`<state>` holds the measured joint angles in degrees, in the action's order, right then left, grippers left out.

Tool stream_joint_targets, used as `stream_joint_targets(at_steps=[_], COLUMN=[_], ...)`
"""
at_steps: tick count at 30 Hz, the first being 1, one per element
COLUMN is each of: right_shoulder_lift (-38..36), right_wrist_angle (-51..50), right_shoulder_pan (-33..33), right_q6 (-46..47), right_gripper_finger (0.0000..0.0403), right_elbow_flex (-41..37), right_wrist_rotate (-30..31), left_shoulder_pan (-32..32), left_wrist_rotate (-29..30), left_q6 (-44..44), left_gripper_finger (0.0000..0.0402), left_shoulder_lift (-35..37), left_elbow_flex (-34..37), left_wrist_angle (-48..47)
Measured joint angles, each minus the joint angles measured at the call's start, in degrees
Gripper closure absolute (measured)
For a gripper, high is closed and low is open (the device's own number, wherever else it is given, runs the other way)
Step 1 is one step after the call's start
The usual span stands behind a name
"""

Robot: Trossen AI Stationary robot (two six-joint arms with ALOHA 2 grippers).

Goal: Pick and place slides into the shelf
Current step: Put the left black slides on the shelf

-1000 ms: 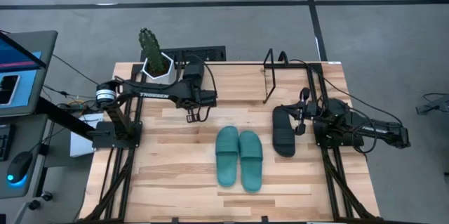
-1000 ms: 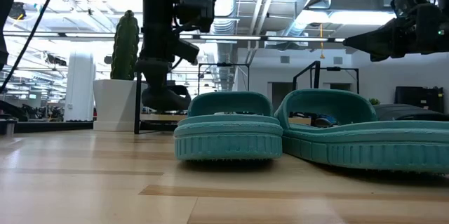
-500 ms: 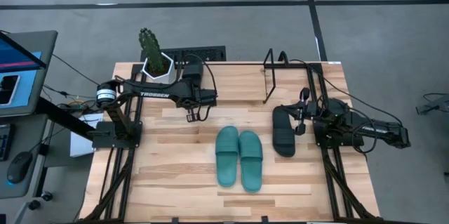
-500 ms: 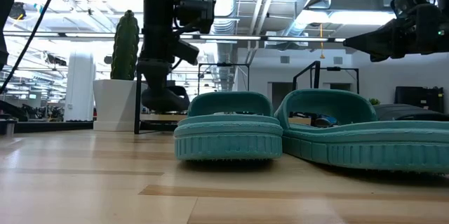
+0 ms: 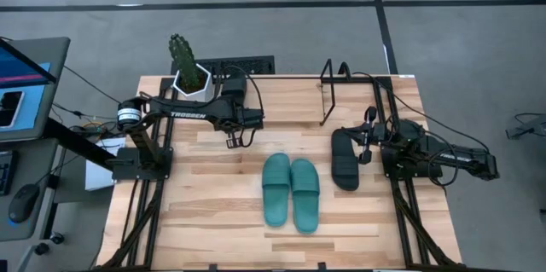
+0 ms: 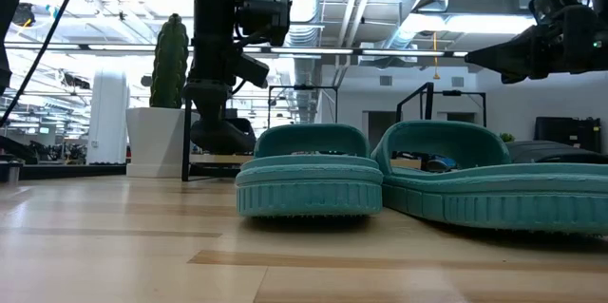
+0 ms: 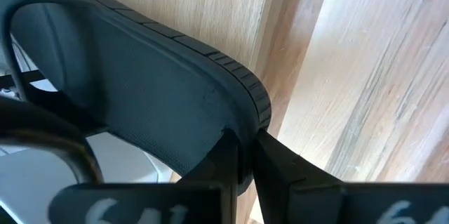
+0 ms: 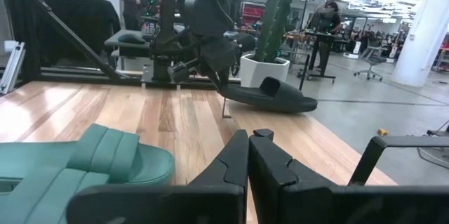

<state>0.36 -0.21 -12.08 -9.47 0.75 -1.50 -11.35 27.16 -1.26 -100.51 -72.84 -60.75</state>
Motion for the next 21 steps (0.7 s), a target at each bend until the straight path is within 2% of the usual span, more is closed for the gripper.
stream_joint_targets(at_steps=[6,21], right_shoulder_lift=[0.0,0.0], right_wrist_angle=[0.0,0.0], right_shoulder_pan=[0.0,0.0], right_q6=[0.0,0.0], right_gripper_finger=[0.0403,0.0403], right_elbow_flex=[0.0,0.0], right_wrist_rotate=[0.0,0.0], left_shoulder_pan=[-0.3,-1.1], left_wrist_rotate=[0.1,-1.9], left_q6=[0.0,-0.2], left_gripper_finger=[0.0368,0.0363], left_shoulder_lift=[0.0,0.0], left_elbow_flex=[0.0,0.0], left_wrist_angle=[-0.1,-0.3])
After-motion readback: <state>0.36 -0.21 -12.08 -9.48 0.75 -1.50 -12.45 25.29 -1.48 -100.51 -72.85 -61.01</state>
